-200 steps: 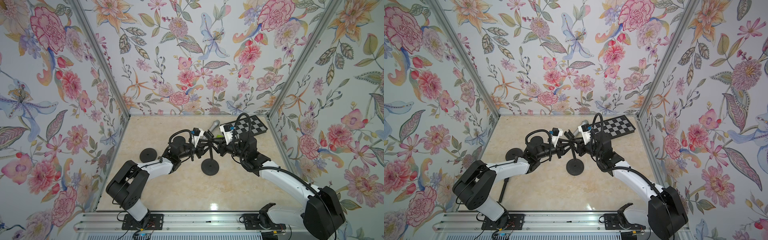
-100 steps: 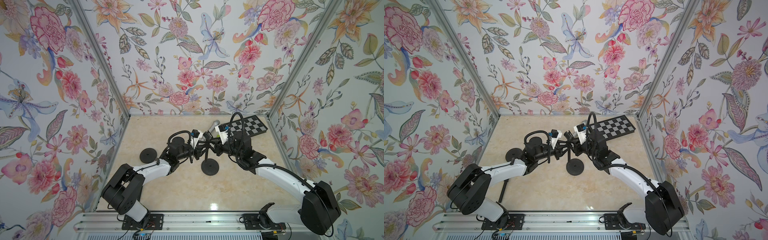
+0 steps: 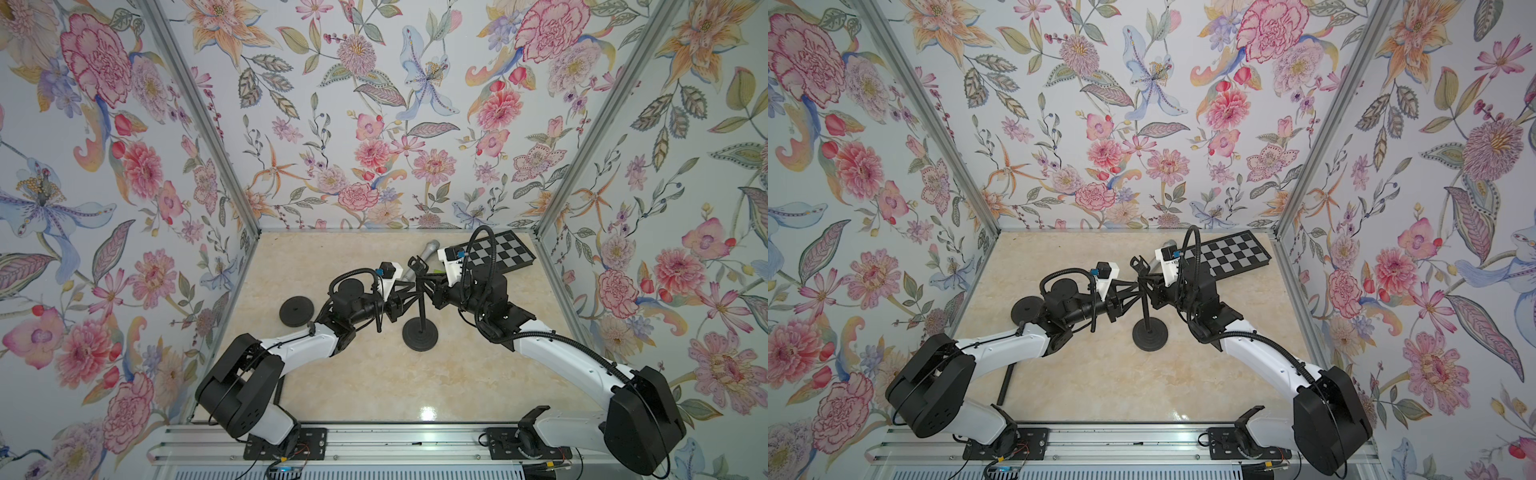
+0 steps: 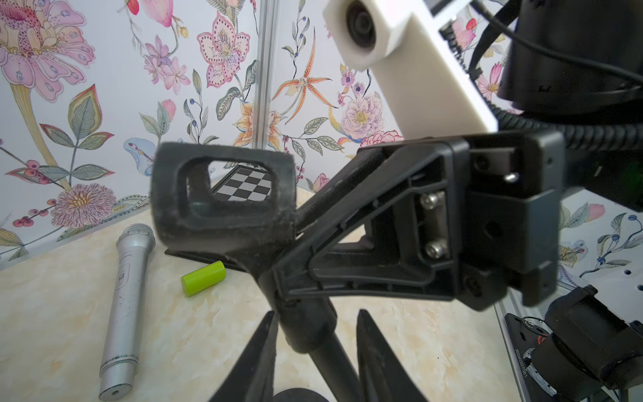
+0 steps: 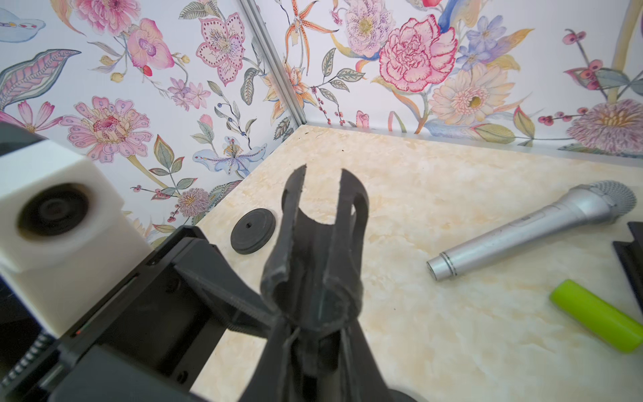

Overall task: Assemble a microphone stand
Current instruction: Hold the microphone stand pole at the microphone stand base.

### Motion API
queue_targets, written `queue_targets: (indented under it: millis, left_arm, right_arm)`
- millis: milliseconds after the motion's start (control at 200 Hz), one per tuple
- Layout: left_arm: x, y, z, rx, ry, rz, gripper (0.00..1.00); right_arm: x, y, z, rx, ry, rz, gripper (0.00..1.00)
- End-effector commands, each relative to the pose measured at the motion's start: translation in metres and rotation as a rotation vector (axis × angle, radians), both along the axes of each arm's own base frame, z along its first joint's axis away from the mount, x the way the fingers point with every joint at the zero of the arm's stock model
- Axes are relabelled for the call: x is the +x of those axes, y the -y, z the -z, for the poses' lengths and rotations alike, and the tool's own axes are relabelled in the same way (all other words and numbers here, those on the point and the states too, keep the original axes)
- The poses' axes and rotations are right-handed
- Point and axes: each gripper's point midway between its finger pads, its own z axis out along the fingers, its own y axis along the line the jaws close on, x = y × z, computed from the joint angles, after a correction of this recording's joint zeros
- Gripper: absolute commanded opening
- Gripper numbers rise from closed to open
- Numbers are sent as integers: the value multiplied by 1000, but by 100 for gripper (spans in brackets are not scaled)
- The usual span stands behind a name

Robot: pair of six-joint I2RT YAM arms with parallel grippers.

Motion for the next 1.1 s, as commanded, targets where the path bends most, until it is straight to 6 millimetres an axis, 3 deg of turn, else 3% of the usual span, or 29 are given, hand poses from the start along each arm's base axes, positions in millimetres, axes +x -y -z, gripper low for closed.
queue_targets:
  millis: [0,95,190,270,390,415,530,716,846,916,1021,1091]
  left_arm:
    - [-14,1,-23,-40,102,40,41]
    - [-13,1,-16,-30,96,32,44]
    - [-13,2,-15,-56,71,43,61]
    - [-13,5,-11,-69,51,56,67]
    - [-13,7,-9,-99,22,68,69]
    - [-10,11,5,-84,-9,70,69]
    - [-10,20,14,-55,-17,99,68]
    - [-8,23,23,-41,-30,97,59]
    - [-9,27,25,-31,-21,121,55]
    - [-9,32,24,-29,-23,138,47]
    - [-10,35,23,-29,-7,157,26]
    - [-9,37,21,-28,6,164,24]
  right_arm:
    - [4,12,-22,80,36,52,6]
    - [6,15,-22,96,35,56,5]
    - [5,19,-23,103,27,66,5]
    - [3,21,-28,126,45,69,5]
    - [2,23,-35,136,61,75,5]
    - [1,23,-38,141,63,74,5]
    - [-3,21,-46,165,90,64,6]
    - [-7,22,-52,175,122,71,6]
    - [-10,20,-46,166,134,57,6]
    - [-11,21,-41,160,132,63,6]
    - [-13,22,-34,160,132,70,6]
    - [-12,23,-31,147,132,71,6]
